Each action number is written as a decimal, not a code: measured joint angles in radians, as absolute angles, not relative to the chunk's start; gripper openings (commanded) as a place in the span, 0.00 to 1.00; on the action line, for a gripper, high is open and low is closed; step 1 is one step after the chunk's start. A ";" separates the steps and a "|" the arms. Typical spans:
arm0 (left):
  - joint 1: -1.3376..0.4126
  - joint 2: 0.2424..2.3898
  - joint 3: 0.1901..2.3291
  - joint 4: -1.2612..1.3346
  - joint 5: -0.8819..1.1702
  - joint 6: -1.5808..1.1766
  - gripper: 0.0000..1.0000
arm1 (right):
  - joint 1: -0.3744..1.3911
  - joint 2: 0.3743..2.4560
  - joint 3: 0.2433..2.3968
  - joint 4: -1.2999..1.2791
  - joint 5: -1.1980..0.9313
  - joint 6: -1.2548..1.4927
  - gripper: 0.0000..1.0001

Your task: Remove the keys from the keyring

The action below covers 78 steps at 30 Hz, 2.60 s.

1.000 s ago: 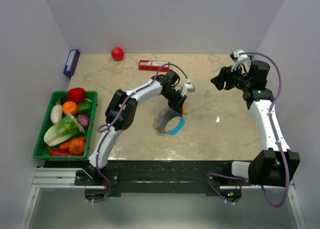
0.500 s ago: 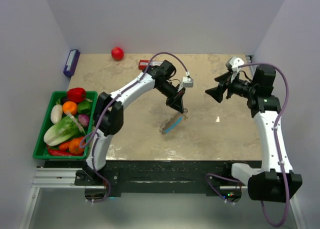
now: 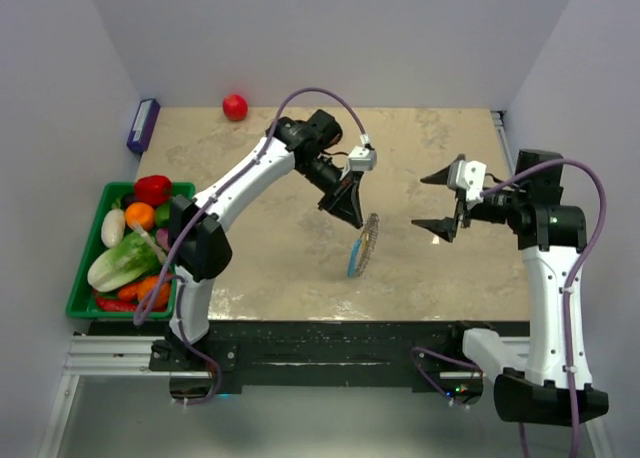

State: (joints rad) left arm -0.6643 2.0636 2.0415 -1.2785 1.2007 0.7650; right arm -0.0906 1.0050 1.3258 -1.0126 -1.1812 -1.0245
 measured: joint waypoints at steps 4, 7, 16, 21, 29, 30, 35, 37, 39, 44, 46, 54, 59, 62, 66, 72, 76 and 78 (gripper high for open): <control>-0.664 1.990 2.043 -1.298 1.221 0.780 0.00 | -0.032 1.008 1.297 -1.111 -1.184 -1.151 0.82; -0.664 1.956 2.050 -1.305 1.240 0.785 0.00 | 0.072 1.008 1.237 -1.085 -1.162 -1.138 0.77; -0.664 1.905 2.070 -1.311 1.279 0.805 0.00 | 0.170 1.028 1.187 -0.835 -1.157 -0.903 0.68; -0.664 1.880 2.073 -1.312 1.305 0.808 0.00 | 0.223 1.034 1.144 -0.730 -1.166 -0.828 0.58; -0.663 1.871 2.090 -1.319 1.313 0.809 0.00 | 0.355 1.036 1.105 -0.638 -1.132 -0.727 0.50; -0.663 1.871 2.094 -1.318 1.314 0.809 0.00 | 0.368 1.036 1.105 -0.630 -1.127 -0.715 0.50; -0.662 1.871 2.104 -1.320 1.314 0.809 0.00 | 0.387 1.031 1.090 -0.565 -1.111 -0.641 0.51; -0.661 1.870 2.104 -1.320 1.314 0.809 0.00 | 0.389 1.031 1.073 -0.530 -1.106 -0.600 0.42; -0.661 1.870 2.104 -1.320 1.314 0.809 0.00 | 0.398 1.031 1.057 -0.492 -1.089 -0.562 0.36; -0.661 1.870 2.104 -1.320 1.314 0.810 0.00 | 0.412 1.031 1.047 -0.441 -1.068 -0.503 0.27; -0.661 1.870 2.104 -1.320 1.314 0.813 0.00 | 0.413 1.031 1.047 -0.438 -1.065 -0.496 0.20; -0.655 1.870 2.104 -1.322 1.313 0.821 0.00 | 0.413 1.029 1.047 -0.445 -1.055 -0.492 0.00; -0.654 1.870 2.103 -1.322 1.313 0.829 0.00 | 0.413 1.014 1.064 -0.495 -1.011 -0.524 0.00; -0.654 1.868 2.099 -1.322 1.314 0.831 0.00 | 0.413 1.003 1.082 -0.532 -0.978 -0.541 0.00; -0.653 1.858 2.090 -1.320 1.313 0.834 0.00 | 0.414 0.989 1.101 -0.569 -0.925 -0.554 0.00; -0.653 1.842 2.076 -1.317 1.309 0.843 0.00 | 0.419 0.986 1.148 -0.591 -0.859 -0.558 0.00; -0.650 1.837 2.066 -1.316 1.308 0.853 0.00 | 0.419 0.984 1.192 -0.624 -0.832 -0.560 0.00; -0.649 1.837 2.065 -1.315 1.306 0.856 0.00 | 0.419 0.981 1.206 -0.638 -0.823 -0.562 0.00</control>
State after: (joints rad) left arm -0.6491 1.8370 2.0647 -1.3148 1.3056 0.8562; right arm 0.4191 0.9810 1.2064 -0.6376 -0.8230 -0.5625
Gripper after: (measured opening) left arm 0.017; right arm 0.030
